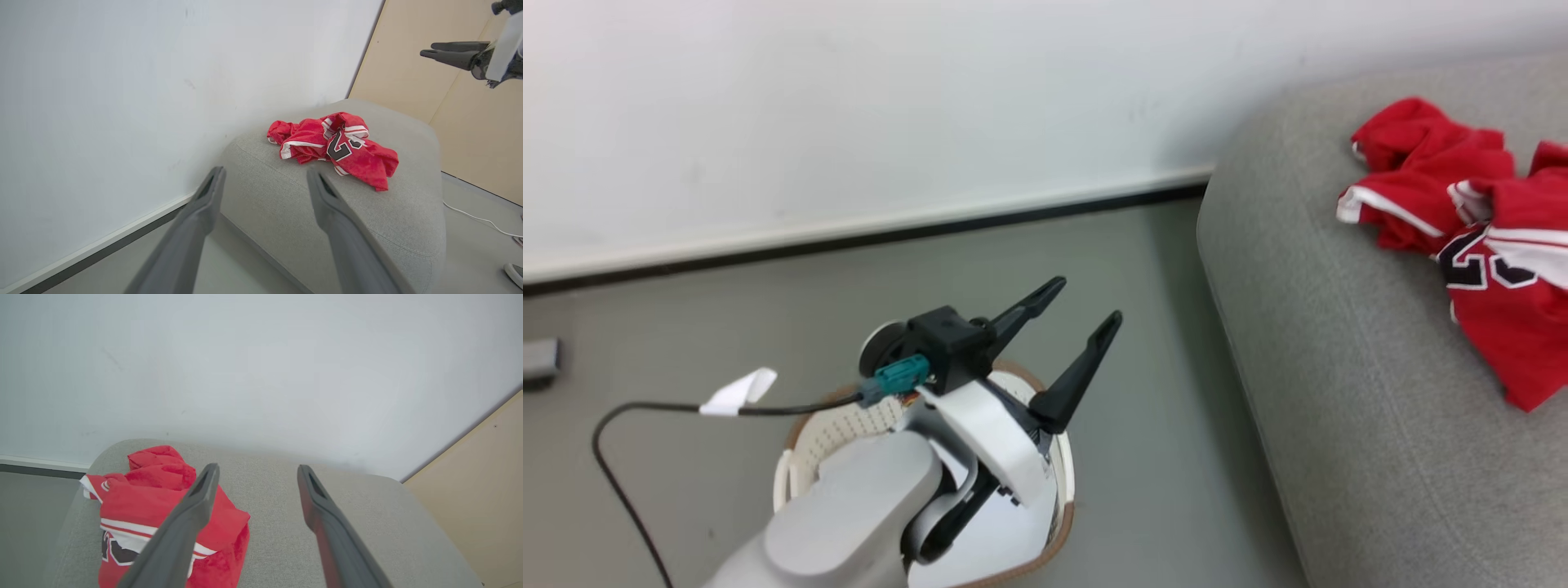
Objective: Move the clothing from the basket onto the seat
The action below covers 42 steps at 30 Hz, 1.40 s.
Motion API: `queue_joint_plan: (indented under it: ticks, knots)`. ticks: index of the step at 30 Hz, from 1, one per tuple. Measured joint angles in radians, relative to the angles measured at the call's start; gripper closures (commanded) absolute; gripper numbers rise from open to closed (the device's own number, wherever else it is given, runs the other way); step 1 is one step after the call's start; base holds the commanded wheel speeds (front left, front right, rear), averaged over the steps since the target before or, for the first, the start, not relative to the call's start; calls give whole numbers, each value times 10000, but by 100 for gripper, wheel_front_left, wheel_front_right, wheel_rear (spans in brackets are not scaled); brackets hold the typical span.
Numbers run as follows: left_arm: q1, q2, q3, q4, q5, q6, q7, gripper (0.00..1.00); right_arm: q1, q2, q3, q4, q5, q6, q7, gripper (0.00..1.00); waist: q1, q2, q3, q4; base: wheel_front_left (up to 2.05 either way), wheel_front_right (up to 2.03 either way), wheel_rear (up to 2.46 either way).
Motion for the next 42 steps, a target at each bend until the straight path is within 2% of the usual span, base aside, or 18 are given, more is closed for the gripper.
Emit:
queue_joint_plan:
  ticks: [5, 12, 18, 23, 25, 27, 33, 39, 42]
  knots:
    - [651, 71, 510, -105, -236, 353, -33, 0, 295, 15, -84, -1099, -180, 0, -253, 0, -1, 0, -753, 125, 0, 0, 0]
    - [1474, 489, 1542, -560, -268, 825, -36, 0, 1348, 765, -704, -2360, -293, 0, -629, 0, -1, 0, -1612, 524, 0, 0, 0]
    - [2419, 934, 2546, -612, -88, 1423, -36, 0, 2619, 1820, -1530, -3453, -679, -2, -951, 0, -3, 0, -2118, 966, 0, 0, 0]
    - [3317, 940, 3613, -709, -328, 1708, -36, 0, 3902, 2882, -2128, -4232, -784, 0, -1243, 0, -1, -1, -2280, 1332, 0, 0, 0]
    - [3722, 794, 4148, -982, -424, 1515, -36, 0, 4399, 3269, -2309, -4393, -1106, -2, -1377, 0, -1, 0, -2308, 1460, 0, 0, 0]
    - [4143, 740, 4544, -1001, -244, 1499, -36, 0, 4888, 3751, -2533, -4479, -1275, -2, -1505, 0, -1, 0, -2336, 1565, 0, 0, 0]
    - [5124, 422, 5747, -934, 453, 1639, -36, 0, 6071, 4918, -2846, -4546, -1866, -2, -2071, 0, 0, 0, -2380, 1831, 0, 0, 0]
    - [5938, -127, 7028, -773, 1348, 1810, -36, 0, 6766, 5808, -2922, -4259, -2019, 0, -2637, 0, 0, -1, -2400, 2042, 0, 0, 0]
    - [6142, -431, 7405, -531, 1756, 1628, -36, 0, 7026, 6017, -2940, -4034, -2044, 0, -2794, 0, 0, 0, -2405, 2147, 0, 0, 0]
